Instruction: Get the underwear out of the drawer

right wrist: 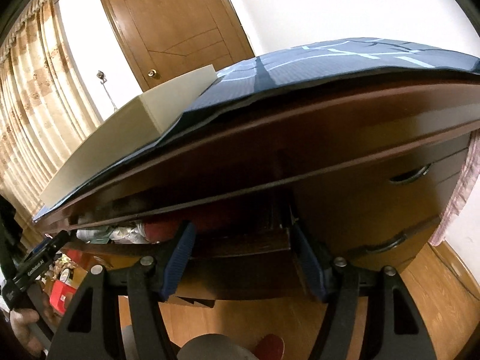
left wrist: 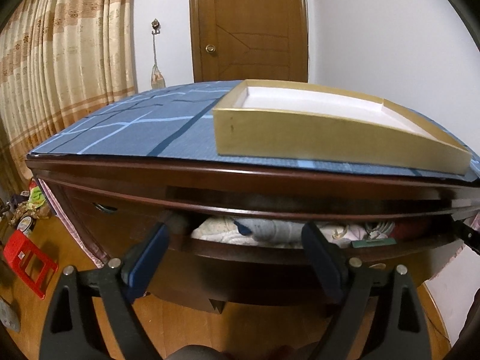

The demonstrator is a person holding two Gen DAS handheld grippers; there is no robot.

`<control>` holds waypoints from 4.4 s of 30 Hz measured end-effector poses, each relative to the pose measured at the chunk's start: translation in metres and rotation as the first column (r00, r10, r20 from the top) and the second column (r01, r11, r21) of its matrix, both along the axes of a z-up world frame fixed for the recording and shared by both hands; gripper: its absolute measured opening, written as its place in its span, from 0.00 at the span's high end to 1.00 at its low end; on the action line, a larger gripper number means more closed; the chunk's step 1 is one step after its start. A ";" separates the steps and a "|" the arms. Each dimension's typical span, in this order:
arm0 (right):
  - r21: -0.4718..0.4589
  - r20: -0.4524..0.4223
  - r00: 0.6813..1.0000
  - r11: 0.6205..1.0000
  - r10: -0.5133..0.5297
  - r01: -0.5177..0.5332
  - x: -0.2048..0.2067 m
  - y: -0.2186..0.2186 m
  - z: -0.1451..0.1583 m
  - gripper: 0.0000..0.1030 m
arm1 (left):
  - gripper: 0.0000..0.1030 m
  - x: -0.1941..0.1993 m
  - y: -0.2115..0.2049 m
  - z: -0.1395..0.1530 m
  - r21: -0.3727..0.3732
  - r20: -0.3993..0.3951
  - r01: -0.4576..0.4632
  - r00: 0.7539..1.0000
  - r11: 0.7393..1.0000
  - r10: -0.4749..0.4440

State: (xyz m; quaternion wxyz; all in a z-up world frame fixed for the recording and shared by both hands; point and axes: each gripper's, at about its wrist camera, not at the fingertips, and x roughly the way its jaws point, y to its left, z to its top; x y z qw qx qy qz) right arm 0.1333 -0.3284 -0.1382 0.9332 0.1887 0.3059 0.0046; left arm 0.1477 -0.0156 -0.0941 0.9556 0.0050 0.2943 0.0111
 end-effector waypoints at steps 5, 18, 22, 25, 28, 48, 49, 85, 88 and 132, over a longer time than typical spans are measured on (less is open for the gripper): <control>-0.001 -0.026 1.000 1.000 0.001 -0.001 0.000 0.001 0.003 0.33 | 0.12 -0.001 0.003 -0.002 0.014 -0.023 0.011 1.000 1.000 -0.011; 0.005 -0.051 0.999 1.000 0.004 -0.004 -0.025 0.007 0.000 0.33 | 0.11 -0.009 0.006 -0.010 0.047 -0.107 0.054 0.993 0.997 -0.048; 0.001 -0.061 0.998 1.000 0.004 -0.004 -0.028 0.005 0.001 0.33 | 0.07 -0.010 0.011 -0.015 0.037 -0.137 0.058 0.989 0.998 -0.052; -0.009 -0.064 0.998 1.000 0.003 -0.003 -0.028 0.006 0.002 0.33 | 0.05 -0.011 0.015 -0.017 0.024 -0.135 0.053 0.990 0.998 -0.050; -0.023 -0.071 0.997 1.000 0.003 -0.004 -0.033 0.009 0.001 0.32 | 0.04 -0.010 0.015 -0.017 0.024 -0.138 0.056 0.989 0.998 -0.052; -0.116 -0.062 0.998 0.992 0.031 -0.038 -0.013 0.037 0.026 0.61 | 0.00 -0.002 0.019 -0.021 0.020 -0.176 0.064 0.983 0.998 -0.060; -0.103 -0.082 0.996 0.994 0.036 -0.045 -0.009 0.038 0.023 0.61 | 0.00 -0.001 0.019 -0.021 0.021 -0.181 0.065 0.982 0.998 -0.060; -0.281 -0.246 0.969 0.956 0.009 -0.080 -0.009 0.065 0.011 0.60 | 0.00 -0.009 0.019 -0.024 0.041 -0.202 0.040 0.979 0.998 -0.031; -0.281 -0.247 0.969 0.956 0.007 -0.078 -0.016 0.067 0.011 0.60 | 0.00 -0.013 0.022 -0.023 0.038 -0.202 0.043 0.979 0.998 -0.035; -0.271 -0.271 0.962 0.958 0.020 -0.096 -0.045 0.070 0.010 0.60 | 0.01 -0.026 0.031 -0.026 0.031 -0.199 0.056 0.979 0.998 -0.049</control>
